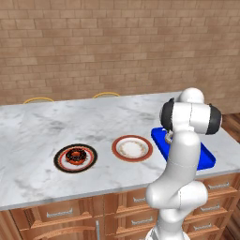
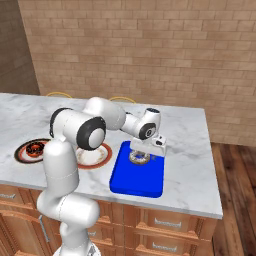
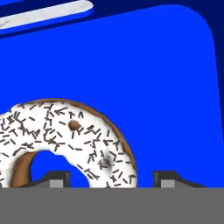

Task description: Move the dessert items from the plates to the tray.

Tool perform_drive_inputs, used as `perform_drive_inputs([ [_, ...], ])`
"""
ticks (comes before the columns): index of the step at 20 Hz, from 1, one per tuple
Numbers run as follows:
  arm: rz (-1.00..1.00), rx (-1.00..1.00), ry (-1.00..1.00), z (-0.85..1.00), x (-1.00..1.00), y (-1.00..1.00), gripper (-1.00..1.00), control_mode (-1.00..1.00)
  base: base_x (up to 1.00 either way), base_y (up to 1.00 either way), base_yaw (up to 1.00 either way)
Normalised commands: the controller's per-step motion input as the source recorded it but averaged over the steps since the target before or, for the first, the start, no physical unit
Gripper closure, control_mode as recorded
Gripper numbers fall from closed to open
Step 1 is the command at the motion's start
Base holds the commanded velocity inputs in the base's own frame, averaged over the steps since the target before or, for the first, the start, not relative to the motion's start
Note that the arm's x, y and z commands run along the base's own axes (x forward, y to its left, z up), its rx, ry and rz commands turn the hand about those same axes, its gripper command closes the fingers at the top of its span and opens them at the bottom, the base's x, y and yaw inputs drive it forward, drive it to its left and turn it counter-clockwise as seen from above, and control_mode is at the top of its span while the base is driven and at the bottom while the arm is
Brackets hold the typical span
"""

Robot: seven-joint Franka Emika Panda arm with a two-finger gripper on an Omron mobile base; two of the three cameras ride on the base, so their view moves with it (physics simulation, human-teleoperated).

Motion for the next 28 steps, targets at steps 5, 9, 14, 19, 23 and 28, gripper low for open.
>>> perform_drive_inputs([
  [5, 0.0, 0.0, -0.01, 0.07, 0.0, -0.01, -1.0, -1.0, 0.0, 0.0, 0.0],
  [9, 0.0, 0.0, -0.08, 0.39, 0.0, 0.0, -1.0, -1.0, 0.0, 0.0, 0.0],
  [14, 0.0, 0.0, -0.07, 0.46, -0.03, 0.05, -1.0, -1.0, 0.0, 0.0, 0.0],
  [19, -0.01, 0.0, -0.03, 0.41, -0.13, 0.44, -1.0, -1.0, 0.0, 0.0, 0.0],
  [23, -0.04, -0.02, 0.0, 0.33, -0.57, 0.73, -1.0, -1.0, 0.0, 0.0, 0.0],
  [28, -0.03, -0.01, 0.0, 0.31, -0.62, 0.95, -1.0, -1.0, 0.0, 0.0, 0.0],
])
